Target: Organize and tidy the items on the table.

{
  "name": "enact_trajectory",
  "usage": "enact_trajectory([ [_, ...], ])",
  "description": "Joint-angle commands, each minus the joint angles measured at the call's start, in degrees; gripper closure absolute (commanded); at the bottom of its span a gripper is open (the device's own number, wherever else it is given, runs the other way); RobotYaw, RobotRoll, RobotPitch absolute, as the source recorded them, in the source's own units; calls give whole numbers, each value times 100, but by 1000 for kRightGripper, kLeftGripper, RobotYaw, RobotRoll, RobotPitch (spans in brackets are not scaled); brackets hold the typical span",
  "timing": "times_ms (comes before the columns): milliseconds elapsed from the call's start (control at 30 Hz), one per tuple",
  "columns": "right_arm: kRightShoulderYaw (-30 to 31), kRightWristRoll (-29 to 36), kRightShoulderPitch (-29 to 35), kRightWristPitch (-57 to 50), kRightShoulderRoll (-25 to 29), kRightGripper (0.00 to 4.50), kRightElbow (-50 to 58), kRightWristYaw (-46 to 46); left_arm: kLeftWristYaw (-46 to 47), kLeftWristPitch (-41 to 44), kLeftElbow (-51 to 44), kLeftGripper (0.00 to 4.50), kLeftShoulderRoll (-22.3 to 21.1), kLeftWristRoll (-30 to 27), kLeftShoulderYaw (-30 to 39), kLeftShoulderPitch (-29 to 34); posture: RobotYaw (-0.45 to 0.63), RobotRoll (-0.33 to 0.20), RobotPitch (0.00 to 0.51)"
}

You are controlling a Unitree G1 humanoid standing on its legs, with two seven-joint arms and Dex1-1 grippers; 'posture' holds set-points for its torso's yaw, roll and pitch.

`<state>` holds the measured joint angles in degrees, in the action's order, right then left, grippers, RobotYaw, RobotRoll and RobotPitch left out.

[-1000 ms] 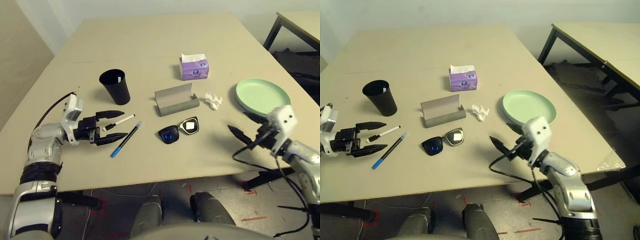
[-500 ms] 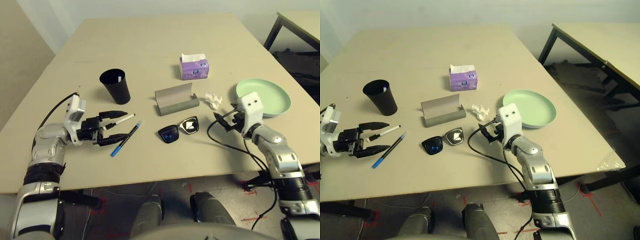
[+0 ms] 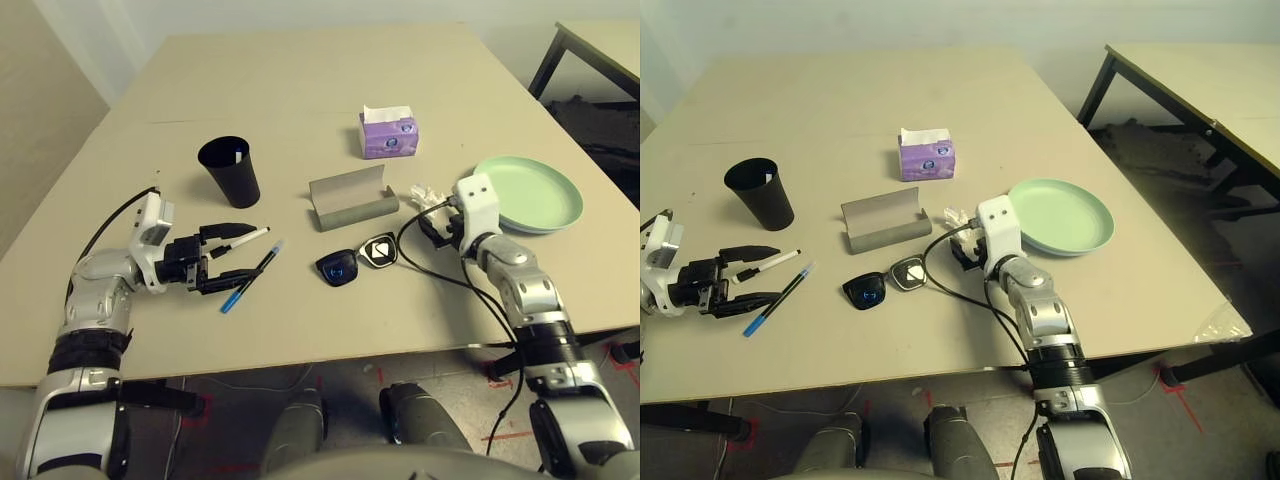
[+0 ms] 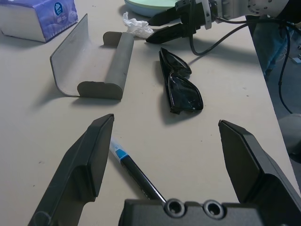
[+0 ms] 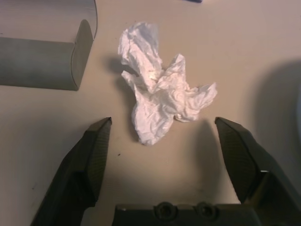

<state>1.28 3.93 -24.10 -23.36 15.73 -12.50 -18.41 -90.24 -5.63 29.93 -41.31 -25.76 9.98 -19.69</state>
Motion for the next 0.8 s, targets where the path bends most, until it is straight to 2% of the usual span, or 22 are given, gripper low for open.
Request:
enact_trajectory([
  [33,-18,7,-53,-31,-77,1373,-97,35,-23,-16,-33,0,-4,-6,-5,61,-59,0,65],
  [300,-55,31,17,-8,-74,4477,-2,0,-57,-68,32,0,2,5,-1,82,-61,0,59],
  [567,-471,358,216,-589,-119,4477,1413,241,-105,-154,152,0,47,36,-20,88,-71,0,59],
  [800,-1021,564,238,-1373,343,4477,2202,319,-162,-251,351,0,101,86,-57,-20,-90,0,59],
])
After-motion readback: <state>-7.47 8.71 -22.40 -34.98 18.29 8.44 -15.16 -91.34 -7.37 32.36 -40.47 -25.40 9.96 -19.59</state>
